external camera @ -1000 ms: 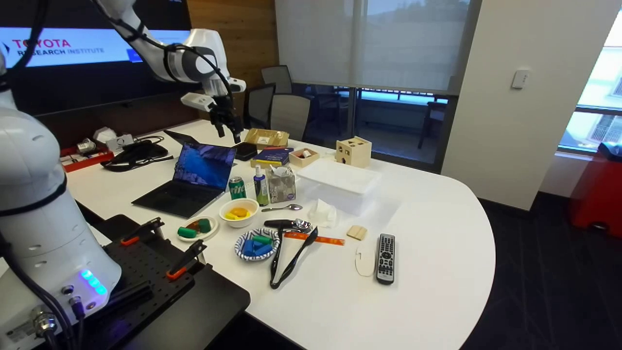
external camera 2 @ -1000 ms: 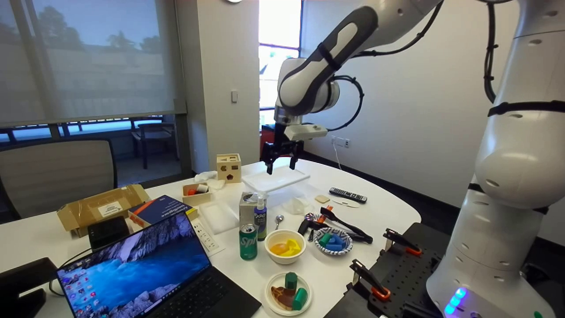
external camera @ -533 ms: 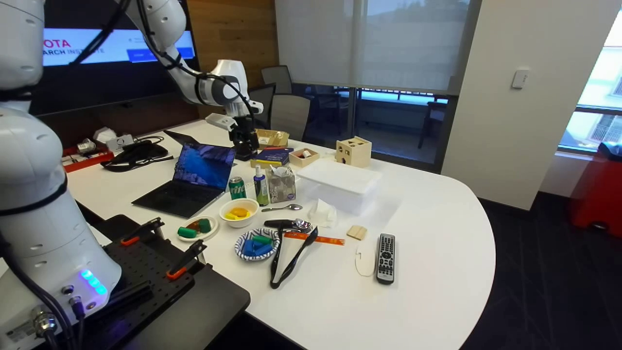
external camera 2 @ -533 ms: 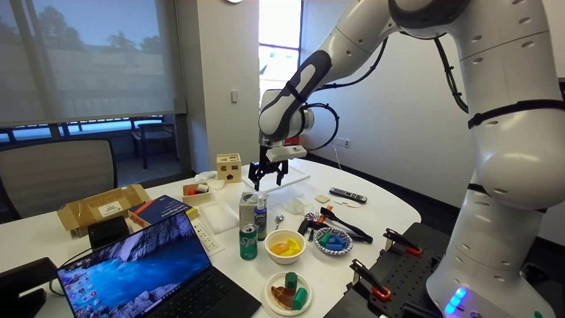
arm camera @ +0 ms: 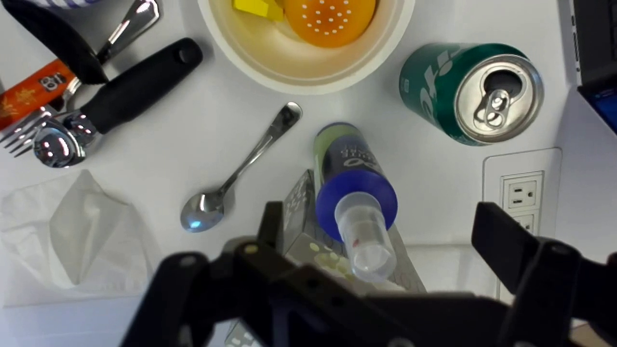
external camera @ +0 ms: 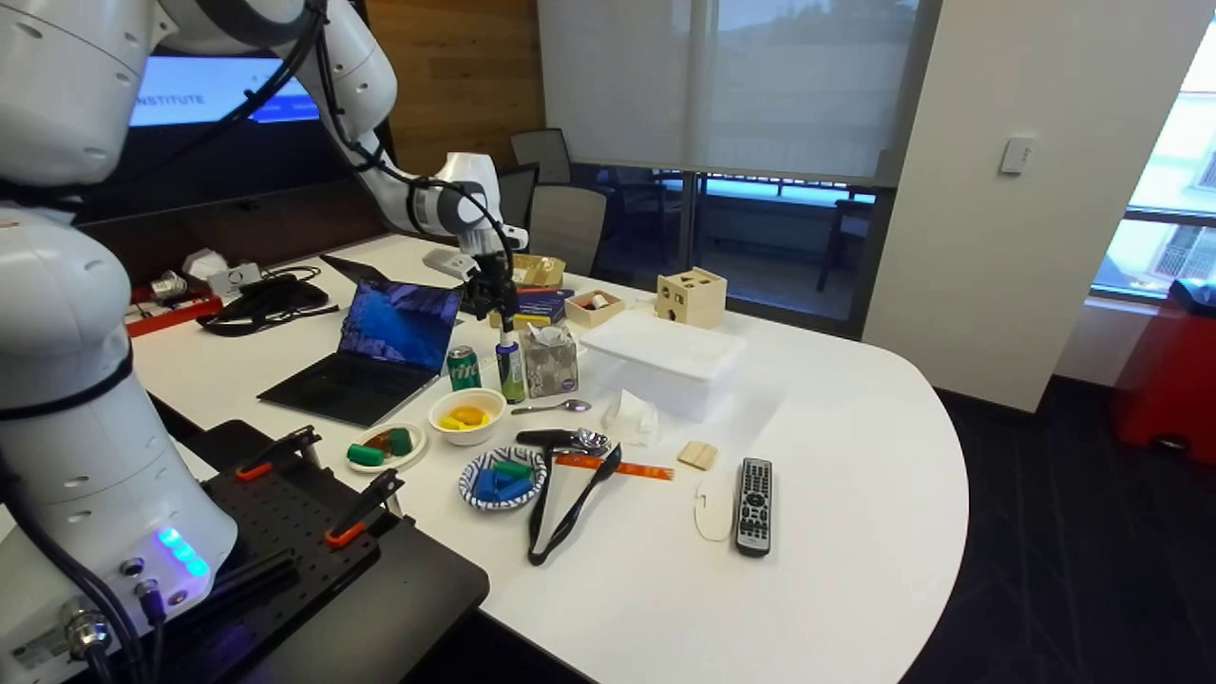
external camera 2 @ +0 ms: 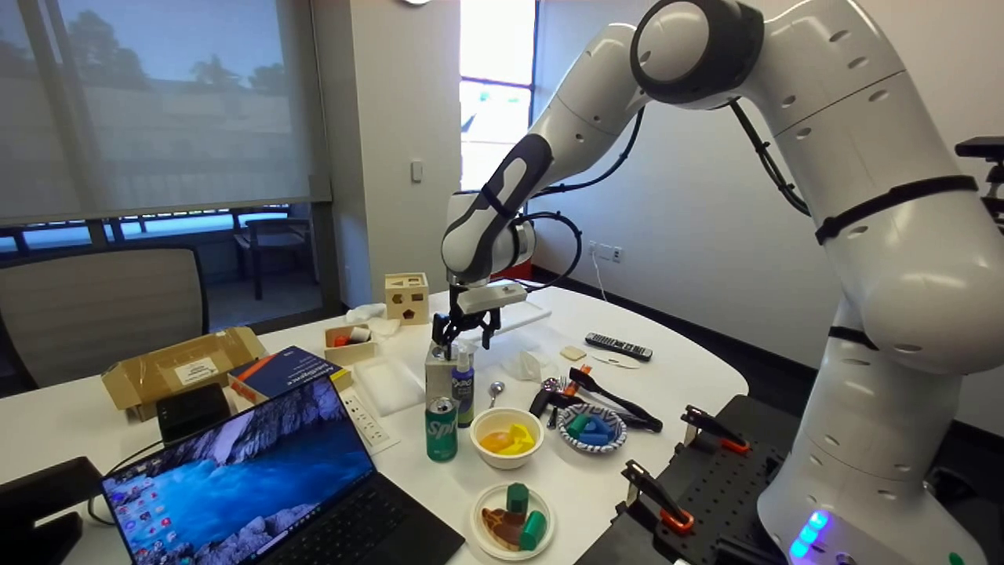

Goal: Move the can to the right

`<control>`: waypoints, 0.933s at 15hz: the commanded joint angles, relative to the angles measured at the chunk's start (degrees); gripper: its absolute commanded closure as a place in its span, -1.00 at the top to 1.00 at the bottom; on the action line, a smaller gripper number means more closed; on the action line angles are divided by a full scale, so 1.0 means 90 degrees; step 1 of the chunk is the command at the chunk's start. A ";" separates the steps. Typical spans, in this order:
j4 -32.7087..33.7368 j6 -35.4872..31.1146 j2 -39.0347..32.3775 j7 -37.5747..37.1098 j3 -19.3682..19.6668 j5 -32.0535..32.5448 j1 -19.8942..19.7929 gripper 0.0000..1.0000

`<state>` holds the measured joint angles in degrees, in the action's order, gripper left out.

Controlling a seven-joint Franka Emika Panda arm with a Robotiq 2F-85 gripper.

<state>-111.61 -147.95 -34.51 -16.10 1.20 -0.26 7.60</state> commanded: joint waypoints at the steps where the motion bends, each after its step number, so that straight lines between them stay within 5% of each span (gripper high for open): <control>1: 0.0400 0.0171 -0.0411 -0.0186 0.0135 0.0007 0.0114 1.00; 12: 0.0977 0.0277 -0.1098 -0.0255 0.0267 -0.0028 0.0161 1.00; 13: 0.1024 0.0271 -0.1135 -0.0254 0.0274 -0.0033 0.0160 0.50; 14: 0.1057 0.0276 -0.1161 -0.0244 0.0273 -0.0039 0.0156 0.47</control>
<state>-104.42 -147.50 -43.95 -16.37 2.80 -0.36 8.13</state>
